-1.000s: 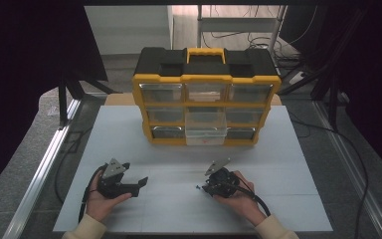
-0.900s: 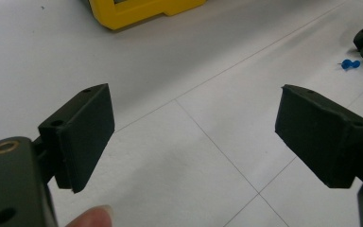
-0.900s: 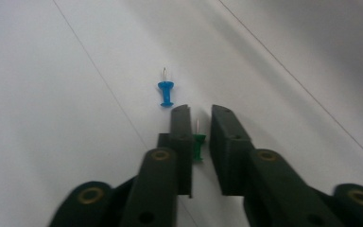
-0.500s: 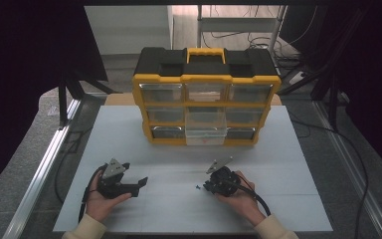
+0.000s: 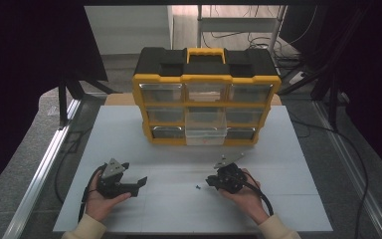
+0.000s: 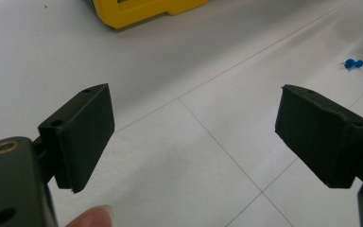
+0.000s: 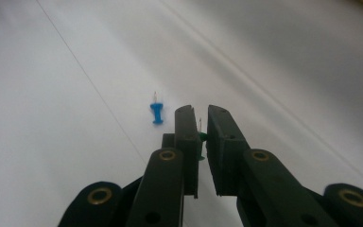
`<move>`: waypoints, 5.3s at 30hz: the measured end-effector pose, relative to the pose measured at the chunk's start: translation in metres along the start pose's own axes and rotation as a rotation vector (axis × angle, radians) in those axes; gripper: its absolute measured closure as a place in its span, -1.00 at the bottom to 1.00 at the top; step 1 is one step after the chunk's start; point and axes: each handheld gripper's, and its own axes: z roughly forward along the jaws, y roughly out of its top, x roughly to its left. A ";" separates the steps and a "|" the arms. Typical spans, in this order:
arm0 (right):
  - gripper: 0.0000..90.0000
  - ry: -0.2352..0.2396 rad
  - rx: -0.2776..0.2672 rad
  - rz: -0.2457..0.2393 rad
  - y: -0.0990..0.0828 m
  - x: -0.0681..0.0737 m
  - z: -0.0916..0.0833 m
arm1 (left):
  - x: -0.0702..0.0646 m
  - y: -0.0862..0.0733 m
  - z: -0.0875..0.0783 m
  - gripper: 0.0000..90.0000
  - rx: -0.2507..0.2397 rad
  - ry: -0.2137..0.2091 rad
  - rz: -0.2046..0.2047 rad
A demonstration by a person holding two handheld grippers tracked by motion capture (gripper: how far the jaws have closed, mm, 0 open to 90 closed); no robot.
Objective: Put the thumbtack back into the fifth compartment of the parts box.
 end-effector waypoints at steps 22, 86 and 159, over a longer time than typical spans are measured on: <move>0.84 0.028 -0.248 0.036 0.010 -0.008 -0.048 | 0.001 0.000 0.000 -0.71 -0.002 0.000 -0.003; 0.84 -0.028 -0.539 0.015 0.086 -0.012 -0.111 | 0.000 0.001 0.000 -0.71 -0.003 -0.001 -0.002; -0.33 -0.043 -0.277 0.047 0.010 -0.007 -0.061 | -0.001 0.001 -0.001 -0.71 -0.004 0.003 0.001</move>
